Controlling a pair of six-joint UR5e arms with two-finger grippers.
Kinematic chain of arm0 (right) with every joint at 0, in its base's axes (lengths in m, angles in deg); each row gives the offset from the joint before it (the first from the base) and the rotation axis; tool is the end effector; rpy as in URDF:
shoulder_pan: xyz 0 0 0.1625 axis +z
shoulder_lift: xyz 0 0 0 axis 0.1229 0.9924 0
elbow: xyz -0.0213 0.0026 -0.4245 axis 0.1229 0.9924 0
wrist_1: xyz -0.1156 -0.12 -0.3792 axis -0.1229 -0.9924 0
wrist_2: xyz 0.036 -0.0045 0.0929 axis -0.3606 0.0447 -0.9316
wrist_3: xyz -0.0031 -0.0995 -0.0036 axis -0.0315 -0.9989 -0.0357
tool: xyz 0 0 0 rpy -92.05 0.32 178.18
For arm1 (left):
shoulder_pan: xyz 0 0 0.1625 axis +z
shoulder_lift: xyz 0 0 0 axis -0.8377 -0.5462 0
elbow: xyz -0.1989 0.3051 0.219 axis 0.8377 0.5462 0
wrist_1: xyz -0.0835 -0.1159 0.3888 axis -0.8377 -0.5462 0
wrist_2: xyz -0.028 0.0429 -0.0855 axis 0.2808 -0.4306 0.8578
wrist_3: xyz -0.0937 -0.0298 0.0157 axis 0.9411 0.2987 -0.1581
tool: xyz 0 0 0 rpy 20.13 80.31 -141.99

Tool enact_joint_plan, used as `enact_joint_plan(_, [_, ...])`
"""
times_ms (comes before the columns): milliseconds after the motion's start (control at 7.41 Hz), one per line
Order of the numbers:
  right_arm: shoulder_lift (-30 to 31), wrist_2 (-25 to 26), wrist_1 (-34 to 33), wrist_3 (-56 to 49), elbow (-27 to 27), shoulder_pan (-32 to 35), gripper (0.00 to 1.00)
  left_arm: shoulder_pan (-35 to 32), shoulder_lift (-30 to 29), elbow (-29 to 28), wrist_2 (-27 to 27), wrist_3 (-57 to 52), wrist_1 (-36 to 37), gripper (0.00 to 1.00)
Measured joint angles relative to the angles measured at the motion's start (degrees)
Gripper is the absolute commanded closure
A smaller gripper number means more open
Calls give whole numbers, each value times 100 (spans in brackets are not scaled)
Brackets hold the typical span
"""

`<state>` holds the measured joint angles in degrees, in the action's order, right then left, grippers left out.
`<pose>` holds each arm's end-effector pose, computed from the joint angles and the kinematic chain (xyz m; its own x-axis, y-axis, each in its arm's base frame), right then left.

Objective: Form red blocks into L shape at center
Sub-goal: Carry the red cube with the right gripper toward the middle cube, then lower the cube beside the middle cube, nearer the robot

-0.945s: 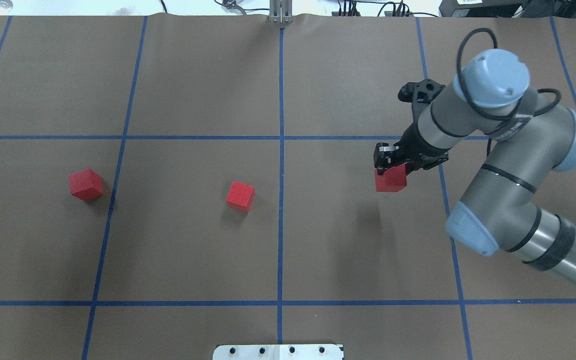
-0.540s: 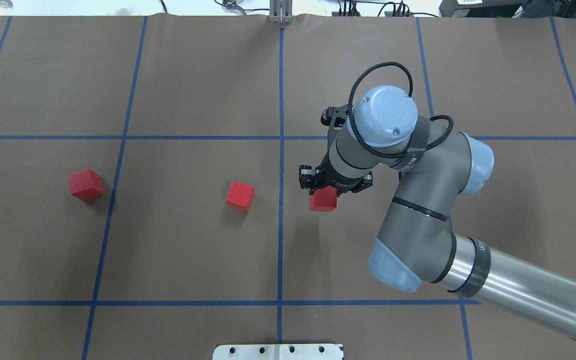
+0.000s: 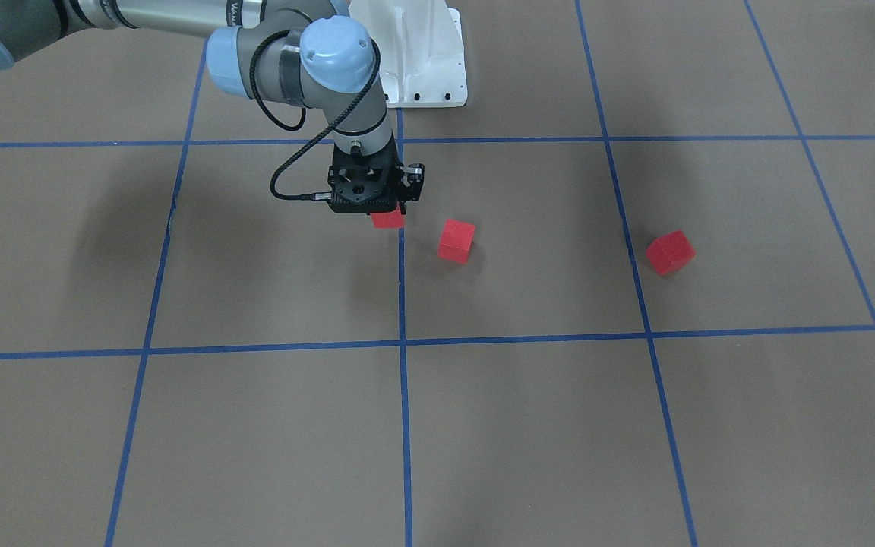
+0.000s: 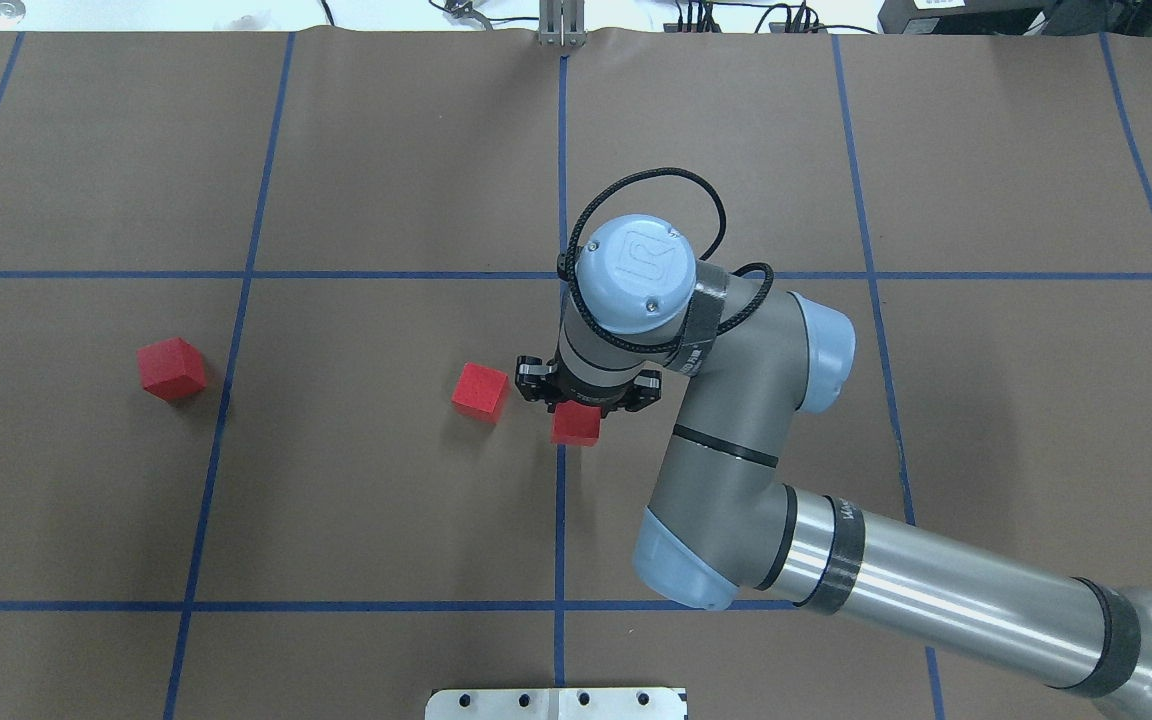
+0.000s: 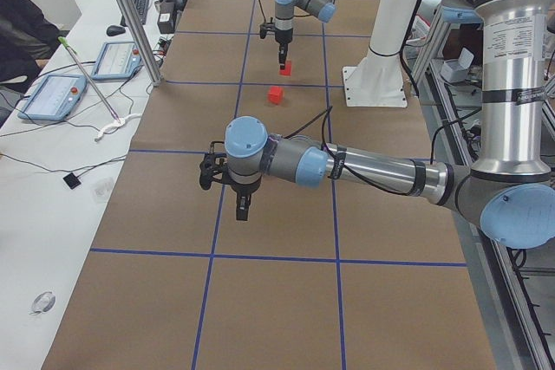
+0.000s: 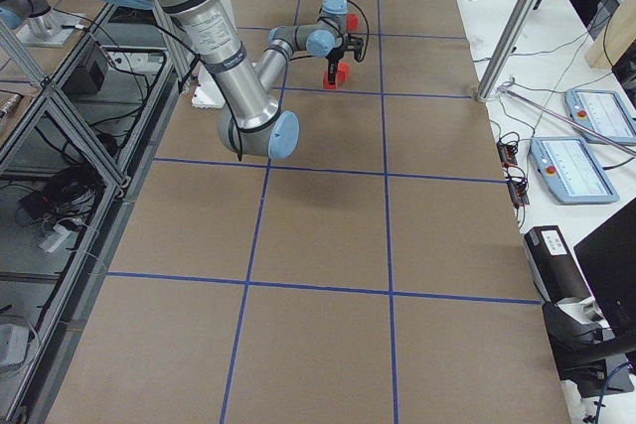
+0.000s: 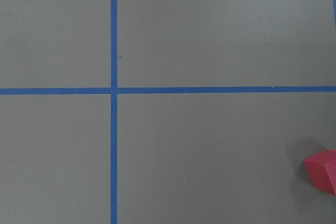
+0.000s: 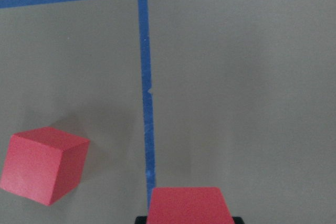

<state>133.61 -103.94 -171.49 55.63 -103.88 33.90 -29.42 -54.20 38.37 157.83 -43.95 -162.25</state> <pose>-0.5830 -0.4070 0.1811 0.6336 0.0861 0.7689 -0.0659 0.9962 -0.0572 -0.0271 -0.4667 0.5517 0.6269 0.0264 -0.7786 0.0812 0.9918 0.0990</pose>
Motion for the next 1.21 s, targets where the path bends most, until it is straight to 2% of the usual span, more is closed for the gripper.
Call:
enact_joint_plan(405, [-177, 132, 8, 42, 282, -130, 100, 0, 3, 26, 8, 4, 1, 0])
enact_joint_plan(1215, [-206, 224, 13, 33, 417, -226, 100, 0, 1, 46, 9, 43, 1, 0])
